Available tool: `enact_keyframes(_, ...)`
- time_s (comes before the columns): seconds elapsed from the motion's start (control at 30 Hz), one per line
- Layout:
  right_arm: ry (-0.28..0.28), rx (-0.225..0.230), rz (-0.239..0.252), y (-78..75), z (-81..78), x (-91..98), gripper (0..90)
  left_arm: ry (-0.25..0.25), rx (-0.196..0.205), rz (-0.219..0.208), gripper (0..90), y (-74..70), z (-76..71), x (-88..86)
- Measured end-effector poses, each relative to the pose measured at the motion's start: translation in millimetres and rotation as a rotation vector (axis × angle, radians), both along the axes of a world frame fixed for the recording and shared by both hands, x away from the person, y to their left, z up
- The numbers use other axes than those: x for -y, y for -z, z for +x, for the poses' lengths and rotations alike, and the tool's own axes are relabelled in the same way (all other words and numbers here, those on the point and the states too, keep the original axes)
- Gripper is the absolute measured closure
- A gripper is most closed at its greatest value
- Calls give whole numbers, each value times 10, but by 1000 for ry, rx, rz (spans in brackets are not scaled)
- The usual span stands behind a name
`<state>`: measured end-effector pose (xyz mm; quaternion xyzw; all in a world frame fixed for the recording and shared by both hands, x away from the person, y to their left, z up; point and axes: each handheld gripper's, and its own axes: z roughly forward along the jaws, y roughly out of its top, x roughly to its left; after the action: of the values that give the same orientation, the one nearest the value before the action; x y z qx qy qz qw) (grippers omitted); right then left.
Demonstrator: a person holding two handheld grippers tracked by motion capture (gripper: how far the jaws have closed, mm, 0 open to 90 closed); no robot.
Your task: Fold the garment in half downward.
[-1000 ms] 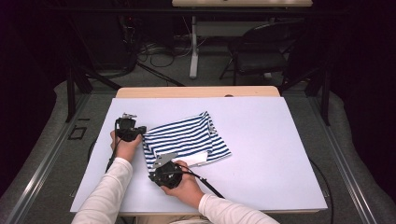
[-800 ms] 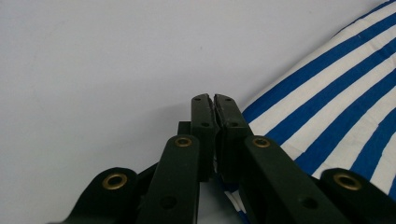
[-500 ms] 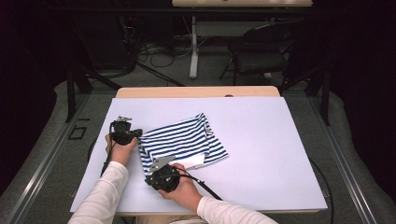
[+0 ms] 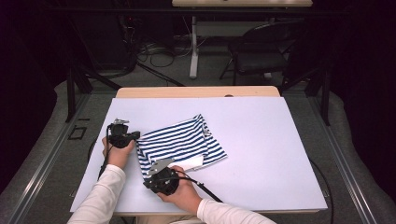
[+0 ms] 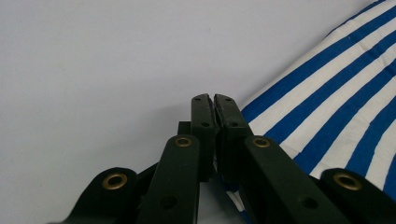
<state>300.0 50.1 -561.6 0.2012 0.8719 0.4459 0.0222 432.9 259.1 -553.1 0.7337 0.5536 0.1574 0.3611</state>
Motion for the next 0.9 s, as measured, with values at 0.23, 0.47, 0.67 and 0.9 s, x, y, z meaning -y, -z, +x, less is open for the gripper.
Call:
enact_keyframes(0.23, -2, -2, 4, 7, -15, 4, 858, 0, 6, 7, 875, -3, -23, 6)
enact_keyframes(0.47, -1, -7, 10, 7, -24, 3, 857, 3, 4, 2, 875, 1, -27, -12)
enact_keyframes(0.67, -1, -8, 13, 5, -31, 0, 858, 1, 4, -2, 875, -6, -37, -17)
enact_keyframes(0.9, -6, -7, 23, -11, -46, -1, 858, 3, 10, -6, 875, -42, -63, -22)
